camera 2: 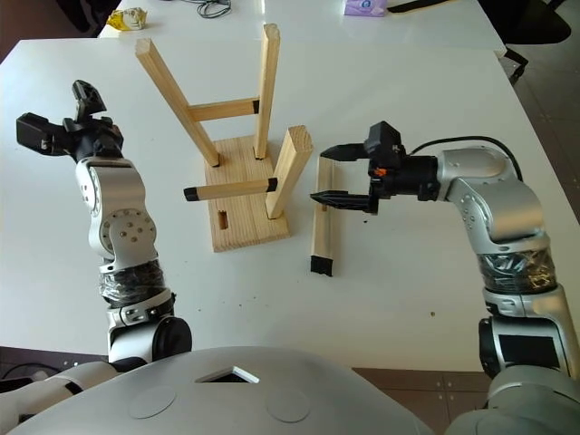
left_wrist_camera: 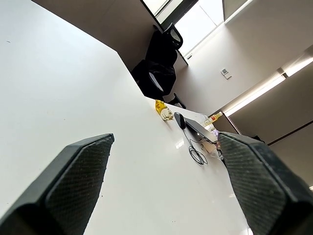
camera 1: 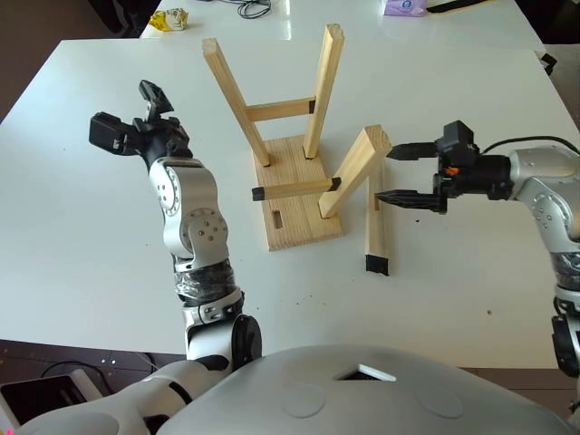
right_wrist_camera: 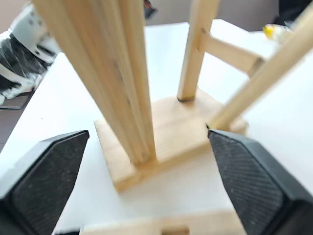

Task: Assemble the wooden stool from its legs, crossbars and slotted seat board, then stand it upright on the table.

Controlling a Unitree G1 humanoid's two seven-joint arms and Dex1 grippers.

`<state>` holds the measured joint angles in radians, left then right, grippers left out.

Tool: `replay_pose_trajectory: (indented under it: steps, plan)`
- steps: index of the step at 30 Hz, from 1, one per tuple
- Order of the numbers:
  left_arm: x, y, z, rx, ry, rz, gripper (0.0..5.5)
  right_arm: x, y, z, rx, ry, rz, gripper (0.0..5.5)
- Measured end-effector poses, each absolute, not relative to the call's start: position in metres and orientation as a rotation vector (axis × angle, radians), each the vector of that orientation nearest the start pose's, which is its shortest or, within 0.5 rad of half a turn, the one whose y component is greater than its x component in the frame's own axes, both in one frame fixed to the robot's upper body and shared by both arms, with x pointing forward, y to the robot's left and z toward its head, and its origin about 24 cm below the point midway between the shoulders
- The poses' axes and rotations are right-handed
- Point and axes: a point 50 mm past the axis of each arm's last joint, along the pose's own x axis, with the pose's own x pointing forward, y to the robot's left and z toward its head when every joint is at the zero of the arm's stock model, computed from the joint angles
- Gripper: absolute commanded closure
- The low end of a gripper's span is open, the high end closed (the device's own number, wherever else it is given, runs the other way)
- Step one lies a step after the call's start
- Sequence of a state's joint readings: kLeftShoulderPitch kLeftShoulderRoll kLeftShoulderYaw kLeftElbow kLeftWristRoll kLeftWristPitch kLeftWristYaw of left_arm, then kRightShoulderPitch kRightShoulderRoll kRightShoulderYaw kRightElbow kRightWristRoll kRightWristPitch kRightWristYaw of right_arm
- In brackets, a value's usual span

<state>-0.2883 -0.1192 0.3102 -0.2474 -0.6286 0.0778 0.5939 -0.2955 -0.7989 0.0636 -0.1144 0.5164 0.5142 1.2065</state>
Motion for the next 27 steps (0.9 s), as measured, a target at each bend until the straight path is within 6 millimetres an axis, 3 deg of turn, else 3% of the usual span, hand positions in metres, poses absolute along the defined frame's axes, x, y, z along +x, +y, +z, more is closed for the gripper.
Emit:
replay_pose_trajectory:
  steps: [5, 12, 17, 27]
  plan:
    - [0.267, 0.213, 0.135, -0.867, -0.263, 0.660, 1.55, 0.255, -0.218, 0.109, -0.212, 0.515, 1.016, 1.02]
    - [0.257, 0.222, 0.141, -0.849, -0.304, 0.682, 1.55, 0.239, -0.184, 0.089, -0.024, 0.691, 0.689, 1.02]
    - [0.240, 0.231, 0.123, -0.792, -0.231, 0.761, 1.55, 0.222, -0.174, 0.085, 0.108, 0.847, 0.479, 1.02]
    - [0.226, 0.228, 0.120, -0.788, -0.193, 0.783, 1.55, 0.210, -0.170, 0.079, 0.121, 0.895, 0.435, 1.02]
